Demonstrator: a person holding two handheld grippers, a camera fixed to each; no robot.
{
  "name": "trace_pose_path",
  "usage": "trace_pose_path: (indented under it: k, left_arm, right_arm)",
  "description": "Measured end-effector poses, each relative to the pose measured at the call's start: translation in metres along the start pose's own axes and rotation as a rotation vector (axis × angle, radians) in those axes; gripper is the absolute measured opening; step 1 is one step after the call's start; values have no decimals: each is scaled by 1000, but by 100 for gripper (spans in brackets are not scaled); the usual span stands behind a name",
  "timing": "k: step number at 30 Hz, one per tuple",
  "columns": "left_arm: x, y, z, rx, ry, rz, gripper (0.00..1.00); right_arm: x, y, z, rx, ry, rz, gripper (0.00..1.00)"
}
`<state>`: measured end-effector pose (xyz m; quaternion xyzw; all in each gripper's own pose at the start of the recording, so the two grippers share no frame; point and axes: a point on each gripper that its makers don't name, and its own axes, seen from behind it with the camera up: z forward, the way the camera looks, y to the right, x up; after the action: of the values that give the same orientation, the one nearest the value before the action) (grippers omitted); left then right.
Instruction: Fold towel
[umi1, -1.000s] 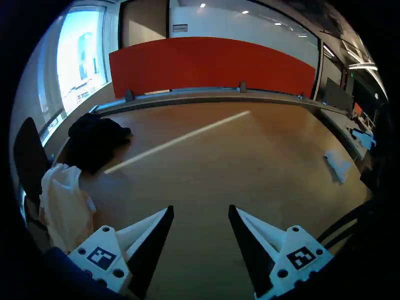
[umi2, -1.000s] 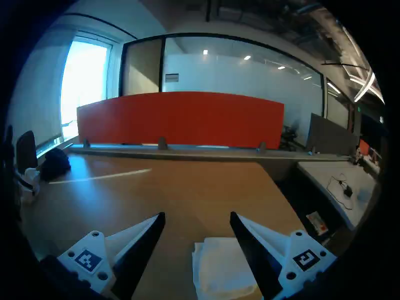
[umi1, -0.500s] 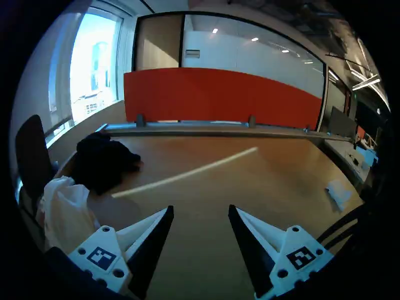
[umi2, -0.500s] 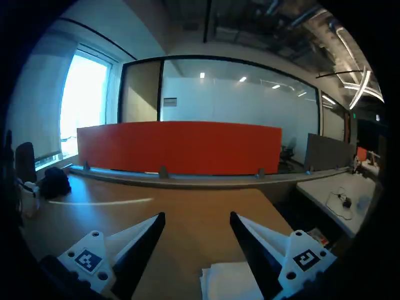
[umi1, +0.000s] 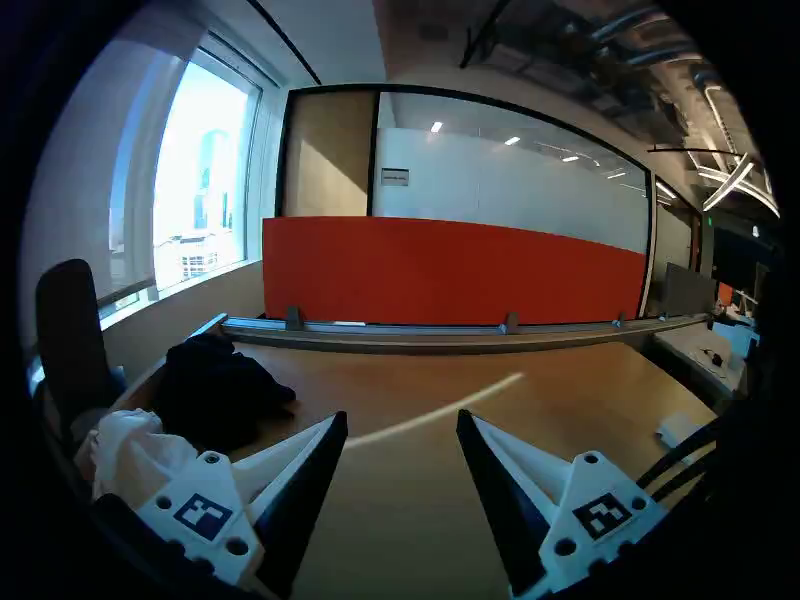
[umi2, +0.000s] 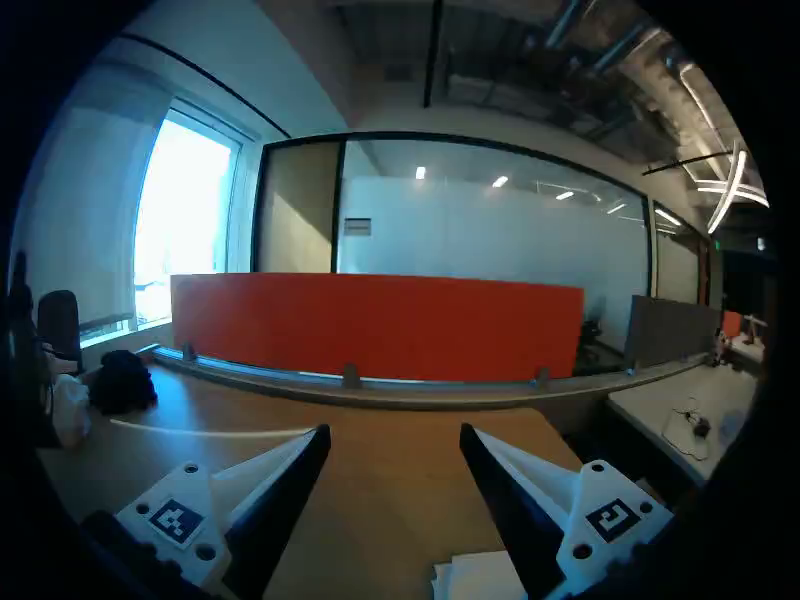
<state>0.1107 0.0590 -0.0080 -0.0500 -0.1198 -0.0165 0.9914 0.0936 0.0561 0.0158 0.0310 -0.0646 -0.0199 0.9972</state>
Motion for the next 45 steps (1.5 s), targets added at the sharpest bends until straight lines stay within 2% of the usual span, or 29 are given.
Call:
trace_pose_path:
  k: [11, 17, 23, 30, 38, 45]
  left_arm:
    - [20, -12, 4, 21, 54, -23, 81]
    - [30, -12, 5, 19, 85, -23, 80]
    - [37, -13, 6, 11, 105, -25, 80]
    - [41, -14, 9, 9, 126, 12, 80]
    - [37, -11, 10, 0, 164, 39, 80]
    - [24, -18, 12, 24, 194, 97, 80]
  right_arm:
    - [23, -34, 8, -22, 39, 8, 100]
    - [33, -57, 7, -20, 53, 28, 100]
    - [33, -69, 9, -14, 46, 45, 100]
    - [44, -68, 6, -28, 51, 47, 100]
    - [50, -73, 1, -38, 53, 38, 100]
    - [51, -83, 0, -19, 55, 30, 100]
